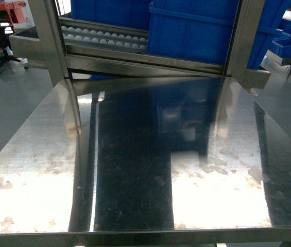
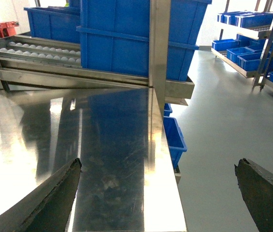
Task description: Pick capacitor and pack into box
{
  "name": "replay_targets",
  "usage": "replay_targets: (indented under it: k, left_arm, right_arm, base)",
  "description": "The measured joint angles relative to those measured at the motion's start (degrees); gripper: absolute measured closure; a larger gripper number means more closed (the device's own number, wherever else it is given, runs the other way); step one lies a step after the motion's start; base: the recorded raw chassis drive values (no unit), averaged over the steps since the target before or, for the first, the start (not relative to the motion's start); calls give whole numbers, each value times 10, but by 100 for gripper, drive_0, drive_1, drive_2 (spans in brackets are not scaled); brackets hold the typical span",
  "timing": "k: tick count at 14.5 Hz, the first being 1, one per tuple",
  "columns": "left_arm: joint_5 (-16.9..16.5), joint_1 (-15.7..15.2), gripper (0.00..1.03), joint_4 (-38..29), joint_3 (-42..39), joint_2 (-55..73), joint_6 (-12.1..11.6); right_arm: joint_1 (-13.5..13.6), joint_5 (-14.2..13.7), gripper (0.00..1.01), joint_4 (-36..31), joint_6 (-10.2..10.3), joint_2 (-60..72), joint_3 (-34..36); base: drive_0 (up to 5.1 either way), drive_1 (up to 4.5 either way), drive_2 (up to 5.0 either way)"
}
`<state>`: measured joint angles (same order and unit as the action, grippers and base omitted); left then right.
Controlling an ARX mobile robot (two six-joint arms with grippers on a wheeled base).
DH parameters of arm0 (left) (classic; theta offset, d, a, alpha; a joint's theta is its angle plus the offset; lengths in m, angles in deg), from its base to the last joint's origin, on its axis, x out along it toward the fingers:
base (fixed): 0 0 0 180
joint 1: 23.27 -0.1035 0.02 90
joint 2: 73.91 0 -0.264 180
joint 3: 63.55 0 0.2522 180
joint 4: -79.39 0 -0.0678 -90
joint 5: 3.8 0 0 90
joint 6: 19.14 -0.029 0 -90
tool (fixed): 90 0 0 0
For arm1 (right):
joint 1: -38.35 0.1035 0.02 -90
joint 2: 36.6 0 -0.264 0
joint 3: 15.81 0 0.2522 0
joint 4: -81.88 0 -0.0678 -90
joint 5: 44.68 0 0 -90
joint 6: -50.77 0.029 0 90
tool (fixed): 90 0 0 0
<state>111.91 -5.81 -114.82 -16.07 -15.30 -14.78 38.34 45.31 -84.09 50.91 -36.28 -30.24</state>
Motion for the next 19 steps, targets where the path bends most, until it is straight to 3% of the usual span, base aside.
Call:
replay_targets:
  k: [2, 5, 6, 7, 8, 14, 15, 16, 19]
  left_arm:
    - [9, 7, 60, 6, -9, -67, -16]
    - [8, 7, 60, 16, -12, -49, -19]
    - [-54, -13, 60, 79, -13, -74, -29]
    - [-104, -33, 60, 79, -48, -107, -33]
    - [-129, -50, 60, 68, -87, -133, -33]
    - [-199, -118, 60, 47, -234, -245, -34]
    - [-241, -150, 60, 53, -250, -267, -34]
    - [-249, -177, 60, 57, -262, -285, -34]
    - [-257, -173, 60, 80, -290, -336, -34]
  right_arm:
    - [0, 0, 3, 0, 0, 0, 0]
    - [0, 0, 3, 0, 0, 0, 0]
    - [0, 0, 3, 0, 0, 0, 0]
    - [0, 0, 3, 0, 0, 0, 0]
    - [0, 0, 3, 0, 0, 0, 0]
    - [0, 0, 3, 0, 0, 0, 0]
    - [0, 0, 3, 0, 0, 0, 0]
    - [0, 0, 3, 0, 0, 0, 0]
    - [0, 0, 3, 0, 0, 0, 0]
  base:
    - [0, 0, 0]
    - [0, 0, 0]
    - [0, 0, 0]
    - [0, 0, 0]
    - [0, 0, 0]
    - [0, 0, 0]
    - [0, 0, 0]
    - [0, 0, 0]
    - [0, 0, 0]
